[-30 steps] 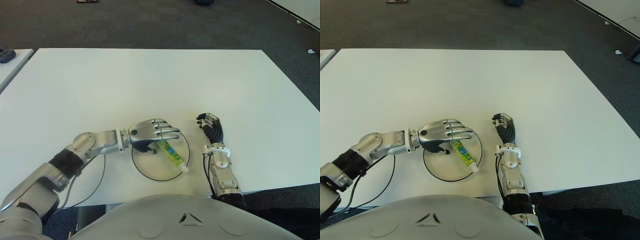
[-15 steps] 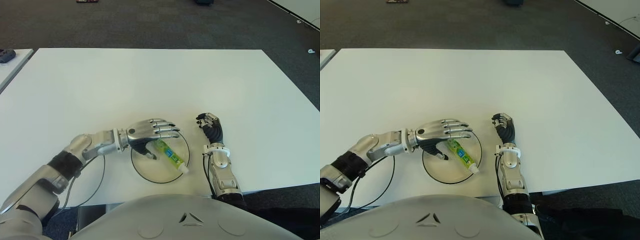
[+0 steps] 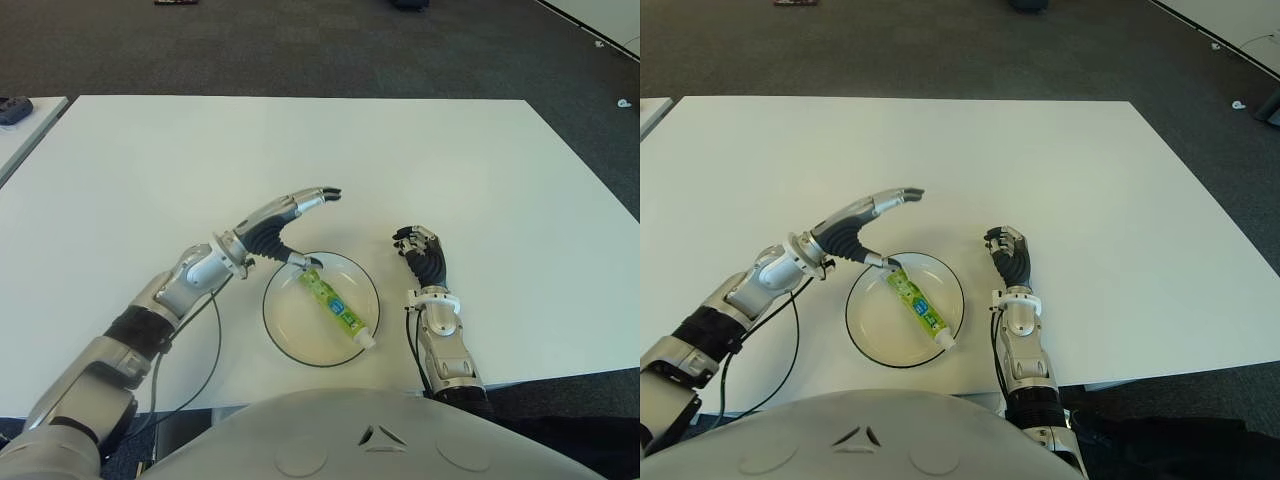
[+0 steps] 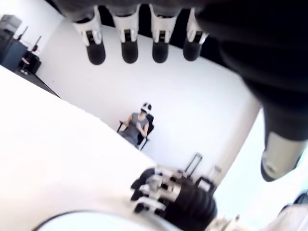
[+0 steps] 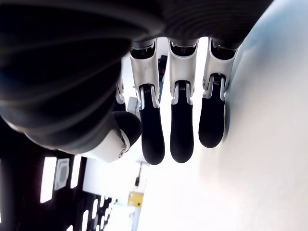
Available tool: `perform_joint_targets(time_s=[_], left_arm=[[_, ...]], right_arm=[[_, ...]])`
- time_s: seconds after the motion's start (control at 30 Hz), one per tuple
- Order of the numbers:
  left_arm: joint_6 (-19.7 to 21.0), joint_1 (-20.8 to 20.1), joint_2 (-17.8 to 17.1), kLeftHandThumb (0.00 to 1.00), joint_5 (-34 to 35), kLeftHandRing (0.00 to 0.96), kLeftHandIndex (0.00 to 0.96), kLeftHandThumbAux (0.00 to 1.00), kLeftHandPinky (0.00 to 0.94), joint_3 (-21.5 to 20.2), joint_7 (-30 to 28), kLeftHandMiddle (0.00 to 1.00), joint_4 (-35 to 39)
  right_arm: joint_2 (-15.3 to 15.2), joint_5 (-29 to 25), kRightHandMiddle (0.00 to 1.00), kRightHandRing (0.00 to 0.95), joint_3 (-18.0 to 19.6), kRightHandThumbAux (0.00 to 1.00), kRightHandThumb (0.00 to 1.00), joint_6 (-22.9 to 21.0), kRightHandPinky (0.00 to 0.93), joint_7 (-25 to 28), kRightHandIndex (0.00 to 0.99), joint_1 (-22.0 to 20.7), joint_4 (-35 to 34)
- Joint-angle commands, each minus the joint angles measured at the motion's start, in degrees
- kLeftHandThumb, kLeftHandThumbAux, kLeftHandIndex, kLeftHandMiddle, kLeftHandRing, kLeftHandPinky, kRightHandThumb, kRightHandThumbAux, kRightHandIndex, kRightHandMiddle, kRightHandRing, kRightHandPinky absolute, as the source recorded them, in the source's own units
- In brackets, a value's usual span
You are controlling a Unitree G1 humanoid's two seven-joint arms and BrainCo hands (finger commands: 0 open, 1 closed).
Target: Put the toothpaste on the table into the plate.
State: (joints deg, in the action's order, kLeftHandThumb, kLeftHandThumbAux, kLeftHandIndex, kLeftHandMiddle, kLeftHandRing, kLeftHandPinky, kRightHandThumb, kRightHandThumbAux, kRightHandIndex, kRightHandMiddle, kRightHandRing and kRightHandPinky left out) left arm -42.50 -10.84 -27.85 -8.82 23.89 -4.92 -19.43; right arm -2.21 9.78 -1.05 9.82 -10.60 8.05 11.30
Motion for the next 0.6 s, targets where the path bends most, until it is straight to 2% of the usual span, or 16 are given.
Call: perform_joint_targets(time_s=[0.03, 0.1, 0.23, 0.33, 0.6], left_arm=[[4.4, 2.5, 6.0, 0.0, 6.3, 0.0, 0.0, 0.585, 0.074, -4.9, -0.2, 0.0, -4.5], [4.8, 3.1, 8.1, 0.0, 6.7, 0.011, 0.0, 0.597, 0.114, -7.1, 1.3, 0.0, -5.6], [3.9, 3.9, 12.2, 0.0, 6.5, 0.068, 0.072, 0.639, 0.158, -10.9, 4.4, 0.058, -8.2], [3.0, 4.2, 14.6, 0.006, 5.6, 0.163, 0.171, 0.712, 0.228, -13.1, 6.7, 0.163, -8.6], [-0.2, 3.5, 18.9, 0.003, 3.3, 0.36, 0.3, 0.844, 0.409, -18.2, 13.1, 0.351, -14.5]], right_arm=[[0.2, 0.0, 0.48, 0.476, 0.2, 0.733, 0.714, -0.7, 0.481, 0.0, 0.422, -0.8, 1.0], [0.1, 0.0, 0.48, 0.476, 0.3, 0.733, 0.714, -0.9, 0.482, -0.1, 0.421, -0.9, 1.1], [0.0, 0.0, 0.48, 0.473, 0.5, 0.733, 0.714, -0.9, 0.478, -0.1, 0.422, -1.2, 1.5], [-0.1, -0.1, 0.479, 0.471, 0.6, 0.733, 0.715, -0.9, 0.475, 0.0, 0.422, -1.5, 1.9], [-0.3, -0.3, 0.476, 0.464, 0.6, 0.733, 0.715, -1.2, 0.47, 0.4, 0.422, -2.4, 2.8]])
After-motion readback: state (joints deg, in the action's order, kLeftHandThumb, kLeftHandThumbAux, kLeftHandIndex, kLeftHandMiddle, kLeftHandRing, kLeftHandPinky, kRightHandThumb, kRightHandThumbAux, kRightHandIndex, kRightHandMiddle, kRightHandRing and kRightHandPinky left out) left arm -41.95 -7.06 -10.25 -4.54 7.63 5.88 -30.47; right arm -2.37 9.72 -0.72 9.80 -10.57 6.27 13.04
